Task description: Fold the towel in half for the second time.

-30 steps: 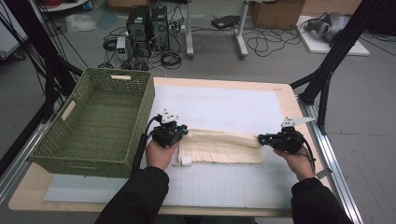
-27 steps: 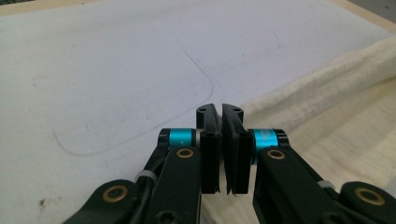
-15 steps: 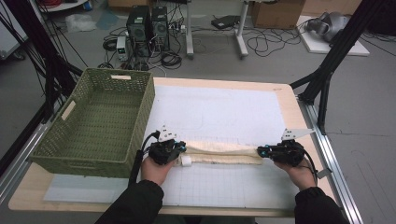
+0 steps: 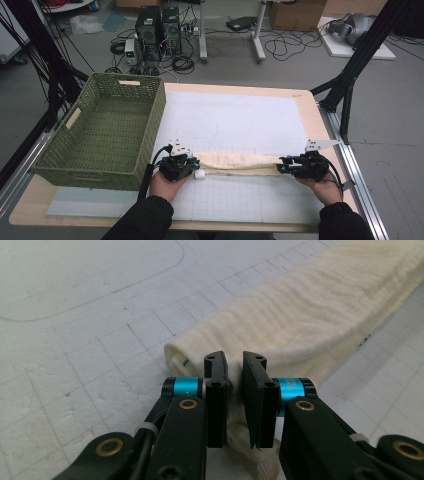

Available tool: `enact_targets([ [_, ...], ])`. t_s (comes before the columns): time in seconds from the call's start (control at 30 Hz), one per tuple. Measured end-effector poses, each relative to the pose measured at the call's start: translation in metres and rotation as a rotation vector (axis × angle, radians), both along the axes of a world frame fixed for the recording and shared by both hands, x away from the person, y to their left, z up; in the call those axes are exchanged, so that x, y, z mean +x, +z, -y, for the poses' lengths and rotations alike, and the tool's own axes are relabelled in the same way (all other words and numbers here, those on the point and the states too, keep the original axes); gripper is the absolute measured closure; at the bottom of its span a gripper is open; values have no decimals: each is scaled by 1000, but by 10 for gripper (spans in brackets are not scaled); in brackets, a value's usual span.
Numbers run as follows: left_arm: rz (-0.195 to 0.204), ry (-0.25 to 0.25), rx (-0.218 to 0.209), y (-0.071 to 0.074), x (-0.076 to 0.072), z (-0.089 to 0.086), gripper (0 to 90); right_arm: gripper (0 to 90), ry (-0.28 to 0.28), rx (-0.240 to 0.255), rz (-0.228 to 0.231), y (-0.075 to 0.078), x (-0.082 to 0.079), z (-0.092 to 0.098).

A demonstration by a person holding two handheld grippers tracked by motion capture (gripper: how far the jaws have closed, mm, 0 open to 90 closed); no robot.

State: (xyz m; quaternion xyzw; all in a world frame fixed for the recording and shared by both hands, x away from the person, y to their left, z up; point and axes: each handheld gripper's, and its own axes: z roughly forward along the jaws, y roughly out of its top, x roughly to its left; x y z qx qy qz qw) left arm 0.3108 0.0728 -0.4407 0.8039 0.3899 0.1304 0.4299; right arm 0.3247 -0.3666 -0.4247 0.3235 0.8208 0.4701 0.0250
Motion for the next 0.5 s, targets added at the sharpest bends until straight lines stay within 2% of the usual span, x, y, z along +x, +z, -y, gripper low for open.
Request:
enact_targets([
  [0.13,6,-3,7,0,0,0,828,562,3,33,19,13,1,1],
  [0.23,6,-6,10,0,-1,0,831,598,6,47,21,17,3,-2],
  [0.37,4,-8,9,1,0,0,827,737,15,-4,24,13,6,-15],
  [0.43,3,-7,6,1,-1,0,813,767,29,-19,15,8,8,-22],
  [0.5,-1,-11,9,4,0,-1,756,791,44,-32,12,2,9,-31],
])
